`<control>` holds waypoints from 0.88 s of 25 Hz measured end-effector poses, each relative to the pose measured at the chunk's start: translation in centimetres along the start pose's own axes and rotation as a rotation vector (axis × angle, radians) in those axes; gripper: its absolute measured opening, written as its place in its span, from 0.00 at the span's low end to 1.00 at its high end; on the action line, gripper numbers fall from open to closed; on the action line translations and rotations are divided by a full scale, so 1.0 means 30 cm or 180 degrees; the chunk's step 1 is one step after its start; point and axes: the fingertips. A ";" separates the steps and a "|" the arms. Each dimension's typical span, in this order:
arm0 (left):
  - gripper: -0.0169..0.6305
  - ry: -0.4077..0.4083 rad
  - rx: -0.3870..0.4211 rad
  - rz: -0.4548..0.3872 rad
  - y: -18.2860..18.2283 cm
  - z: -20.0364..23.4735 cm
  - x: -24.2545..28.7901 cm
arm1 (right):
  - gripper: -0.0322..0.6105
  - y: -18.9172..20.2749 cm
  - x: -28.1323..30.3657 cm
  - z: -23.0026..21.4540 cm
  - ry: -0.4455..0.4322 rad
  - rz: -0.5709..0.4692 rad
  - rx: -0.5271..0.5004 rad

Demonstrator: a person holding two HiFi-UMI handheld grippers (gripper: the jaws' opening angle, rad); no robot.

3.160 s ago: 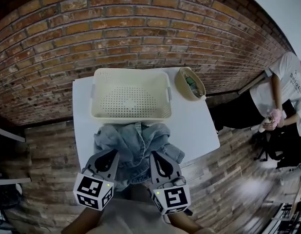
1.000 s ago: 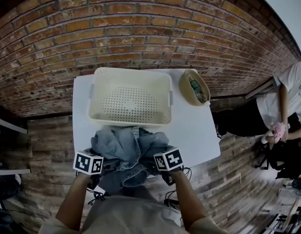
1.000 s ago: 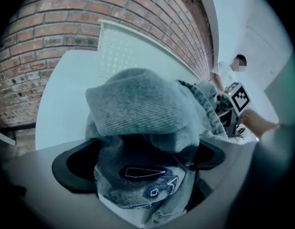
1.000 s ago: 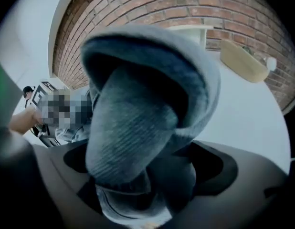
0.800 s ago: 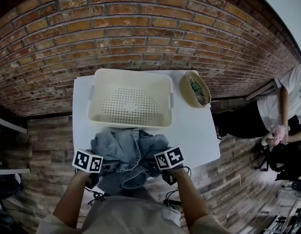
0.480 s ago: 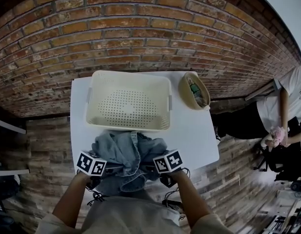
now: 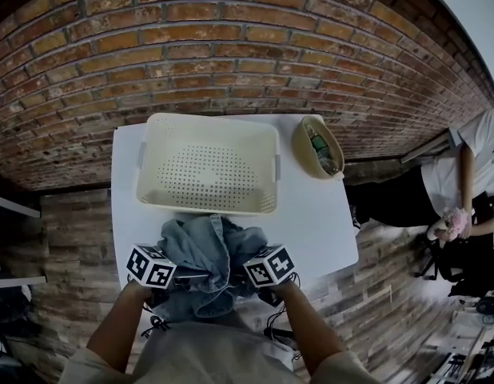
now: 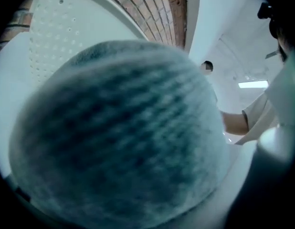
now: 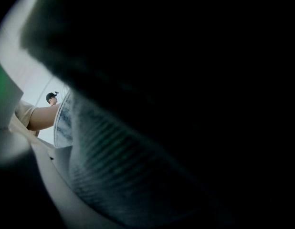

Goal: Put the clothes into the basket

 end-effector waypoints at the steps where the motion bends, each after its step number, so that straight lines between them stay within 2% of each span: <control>1: 0.84 0.0056 -0.0018 -0.0046 -0.005 -0.008 -0.002 | 0.76 -0.005 0.001 0.011 -0.0029 -0.0032 -0.0013; 3: 0.79 0.0116 -0.0054 -0.0143 -0.016 -0.023 -0.007 | 0.66 -0.025 0.001 0.035 -0.0057 -0.0127 -0.0060; 8: 0.74 0.0155 -0.0048 -0.0328 -0.036 -0.064 -0.036 | 0.54 -0.066 -0.020 0.088 0.0007 -0.0320 -0.0239; 13: 0.72 0.0093 0.0168 -0.0454 -0.067 -0.128 -0.097 | 0.51 -0.095 -0.065 0.161 0.0104 -0.0447 -0.0456; 22: 0.72 -0.0089 0.0522 -0.0858 -0.171 -0.257 -0.246 | 0.50 -0.195 -0.197 0.311 0.0315 -0.0639 -0.0934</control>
Point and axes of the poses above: the fingertips, and each gripper's own axes: x forward along the fingers, z to its left, y out of its underside, and after that the axes turned 7 degrees about -y, right-handed
